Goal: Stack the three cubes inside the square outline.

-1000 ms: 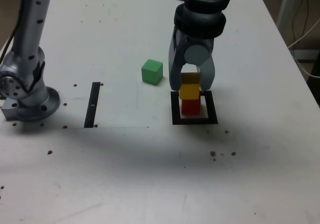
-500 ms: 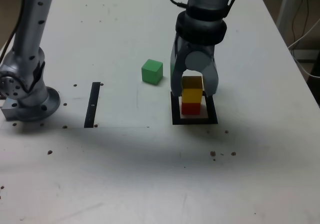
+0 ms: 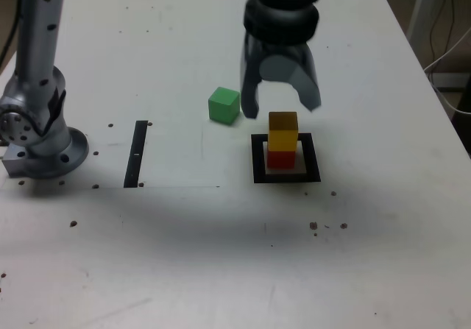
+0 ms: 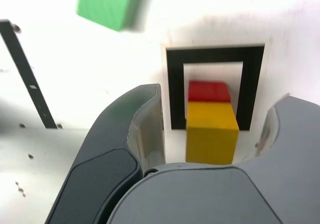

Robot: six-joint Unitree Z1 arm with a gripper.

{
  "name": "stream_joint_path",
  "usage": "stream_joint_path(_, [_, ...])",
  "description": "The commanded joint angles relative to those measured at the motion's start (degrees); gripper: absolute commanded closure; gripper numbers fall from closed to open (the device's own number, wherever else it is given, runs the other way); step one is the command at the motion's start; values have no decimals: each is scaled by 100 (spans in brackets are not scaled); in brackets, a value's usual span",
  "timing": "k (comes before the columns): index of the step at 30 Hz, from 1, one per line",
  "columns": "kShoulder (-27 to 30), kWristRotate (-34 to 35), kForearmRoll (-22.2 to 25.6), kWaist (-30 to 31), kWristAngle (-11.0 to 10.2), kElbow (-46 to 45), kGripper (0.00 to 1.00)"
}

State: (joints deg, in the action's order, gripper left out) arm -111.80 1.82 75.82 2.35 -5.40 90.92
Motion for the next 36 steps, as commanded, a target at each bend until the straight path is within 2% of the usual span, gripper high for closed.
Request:
stream_joint_path(1, [184, 23, -2, -86, -112, -139, 1])
stream_joint_path(8, [594, -78, -75, -571, -334, -857, 1])
stream_joint_path(14, [741, -316, -288, -989, -357, -1415, 1])
stream_joint_path(21, [669, -466, -714, -1186, -397, -1924, 1])
stream_joint_path(28, [480, -752, -1194, -1266, -421, -2068, 1])
stream_joint_path(36, [257, -1623, -1747, -1358, -390, -2273, 0])
